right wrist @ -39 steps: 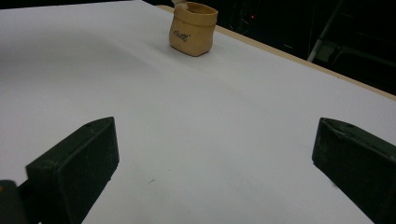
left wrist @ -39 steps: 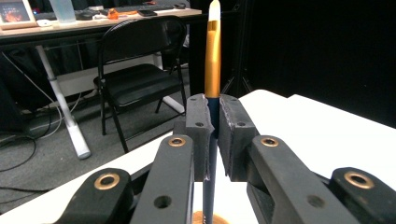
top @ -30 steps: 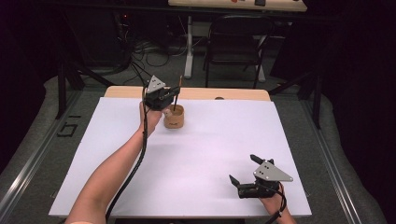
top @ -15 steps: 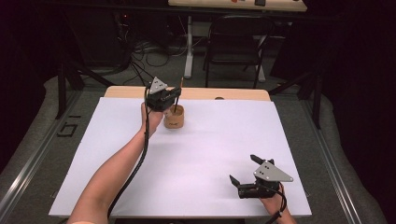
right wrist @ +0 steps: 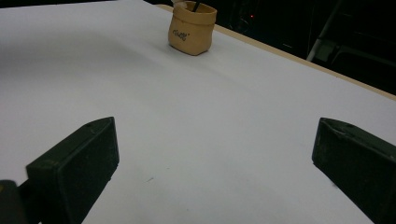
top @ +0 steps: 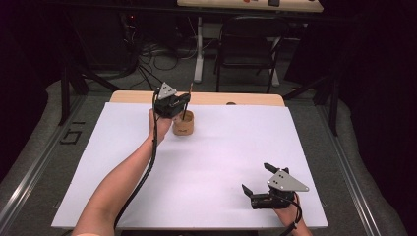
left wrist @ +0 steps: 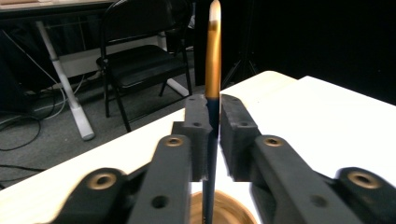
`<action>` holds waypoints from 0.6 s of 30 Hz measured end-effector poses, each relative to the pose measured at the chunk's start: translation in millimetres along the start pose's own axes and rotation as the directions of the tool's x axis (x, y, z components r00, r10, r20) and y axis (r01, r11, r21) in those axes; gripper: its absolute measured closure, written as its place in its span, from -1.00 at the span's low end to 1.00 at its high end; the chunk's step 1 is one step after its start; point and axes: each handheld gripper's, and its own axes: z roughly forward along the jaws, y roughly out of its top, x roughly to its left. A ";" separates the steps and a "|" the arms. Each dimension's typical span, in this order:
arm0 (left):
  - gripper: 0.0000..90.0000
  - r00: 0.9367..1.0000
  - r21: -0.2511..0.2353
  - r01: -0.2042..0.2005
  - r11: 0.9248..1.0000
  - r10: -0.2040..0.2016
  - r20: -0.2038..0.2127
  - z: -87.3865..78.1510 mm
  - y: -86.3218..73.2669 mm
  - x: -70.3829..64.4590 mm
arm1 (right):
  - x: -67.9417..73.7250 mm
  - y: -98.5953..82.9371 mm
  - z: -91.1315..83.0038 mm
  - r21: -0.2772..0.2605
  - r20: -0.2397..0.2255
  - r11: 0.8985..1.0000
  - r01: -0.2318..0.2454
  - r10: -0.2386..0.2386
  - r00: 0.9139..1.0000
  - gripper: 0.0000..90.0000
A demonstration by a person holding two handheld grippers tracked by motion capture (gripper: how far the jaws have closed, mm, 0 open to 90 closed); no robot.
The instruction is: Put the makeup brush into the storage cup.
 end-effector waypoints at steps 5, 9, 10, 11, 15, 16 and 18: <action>-0.25 1.000 0.061 -0.009 0.998 0.009 0.005 -1.0 -0.5 -3.2 | -0.3 -0.2 -0.4 -0.001 0.002 1.000 -0.002 0.002 1.000 -1.00; -0.64 1.000 0.078 -0.029 0.997 0.029 0.003 -7.1 0.6 -3.9 | -0.3 -0.1 -0.3 -0.001 0.002 1.000 -0.002 0.002 1.000 -1.00; -0.66 0.999 0.081 -0.042 0.996 0.042 0.002 -9.1 1.0 -4.3 | -0.2 -0.1 -0.2 -0.001 0.002 1.000 -0.002 0.002 1.000 -1.00; -0.67 0.998 0.084 -0.058 0.995 0.058 0.005 -11.8 1.8 -5.0 | -0.1 0.0 -0.2 -0.001 0.001 1.000 -0.001 0.001 1.000 -1.00; -0.77 0.996 0.094 -0.086 0.992 0.085 0.015 -19.5 4.3 -7.4 | -0.3 0.0 0.5 -0.001 -0.001 1.000 -0.002 0.002 1.000 -1.00; -0.78 0.995 0.097 -0.096 0.991 0.095 0.019 -21.3 4.7 -8.4 | -0.2 0.0 0.5 0.000 -0.003 1.000 -0.003 0.003 1.000 -1.00; -0.80 0.994 0.103 -0.105 0.989 0.103 0.027 -24.8 4.9 -9.8 | 0.1 0.1 0.5 -0.001 -0.004 1.000 -0.005 0.005 1.000 -1.00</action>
